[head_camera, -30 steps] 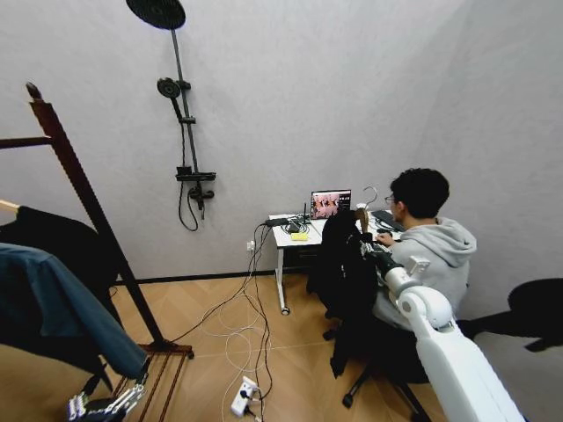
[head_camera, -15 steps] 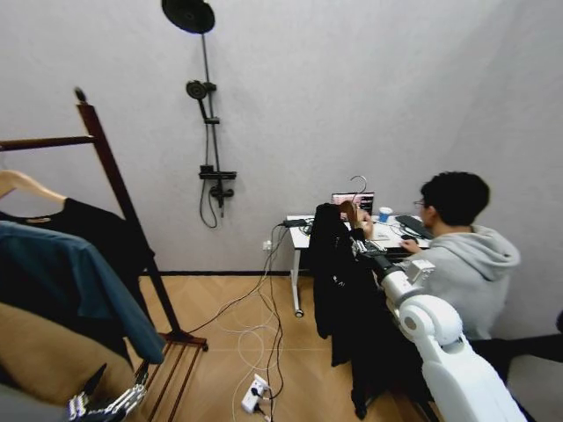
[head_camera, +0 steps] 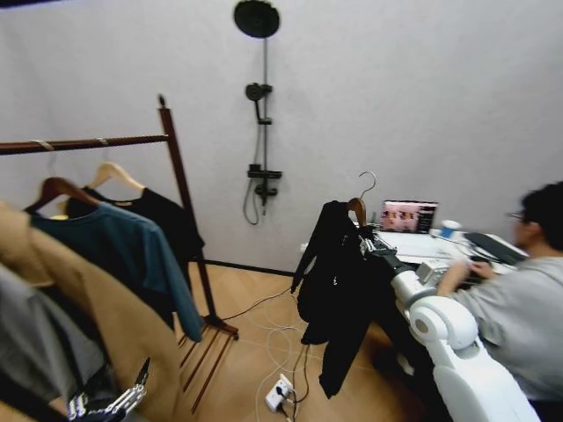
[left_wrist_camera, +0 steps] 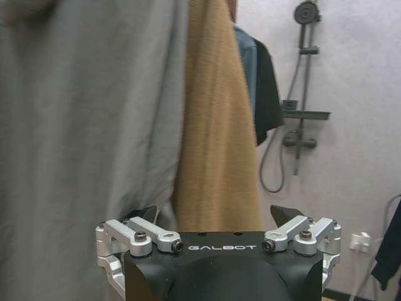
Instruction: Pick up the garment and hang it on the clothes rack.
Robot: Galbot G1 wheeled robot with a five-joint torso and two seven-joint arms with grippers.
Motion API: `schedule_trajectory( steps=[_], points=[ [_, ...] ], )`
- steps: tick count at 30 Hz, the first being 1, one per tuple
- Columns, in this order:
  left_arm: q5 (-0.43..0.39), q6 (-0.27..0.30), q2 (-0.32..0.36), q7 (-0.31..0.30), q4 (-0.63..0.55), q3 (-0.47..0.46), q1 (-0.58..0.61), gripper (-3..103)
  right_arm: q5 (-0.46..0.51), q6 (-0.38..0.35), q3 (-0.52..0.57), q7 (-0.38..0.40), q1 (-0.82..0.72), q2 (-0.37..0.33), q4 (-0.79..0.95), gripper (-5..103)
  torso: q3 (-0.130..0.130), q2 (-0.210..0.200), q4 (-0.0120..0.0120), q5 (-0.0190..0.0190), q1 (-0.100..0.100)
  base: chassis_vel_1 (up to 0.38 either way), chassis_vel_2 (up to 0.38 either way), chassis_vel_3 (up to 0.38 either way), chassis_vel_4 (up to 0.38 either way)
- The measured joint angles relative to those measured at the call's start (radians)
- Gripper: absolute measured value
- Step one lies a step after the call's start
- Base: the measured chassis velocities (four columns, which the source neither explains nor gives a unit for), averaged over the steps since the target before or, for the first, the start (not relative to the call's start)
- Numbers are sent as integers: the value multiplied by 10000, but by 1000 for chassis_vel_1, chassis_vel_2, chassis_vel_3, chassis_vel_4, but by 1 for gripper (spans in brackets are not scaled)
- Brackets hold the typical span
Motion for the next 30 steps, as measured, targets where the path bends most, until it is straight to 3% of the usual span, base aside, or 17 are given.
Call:
schedule_trajectory(
  steps=[12,19,30],
  points=[
    [0,0,0,0,0,0,0,100,199,12,315,30,-160,-28,30,15,0,0,1,1,0,130,122,123,125],
    [0,0,0,-1,0,0,0,100,539,-9,1154,50,-226,-385,-350,15,0,0,3,0,-1,104,135,133,99],
    [0,1,0,-1,0,0,0,100,358,75,1077,-202,-292,-406,-252,15,0,1,-3,0,-1,1,49,50,-2]
  ],
)
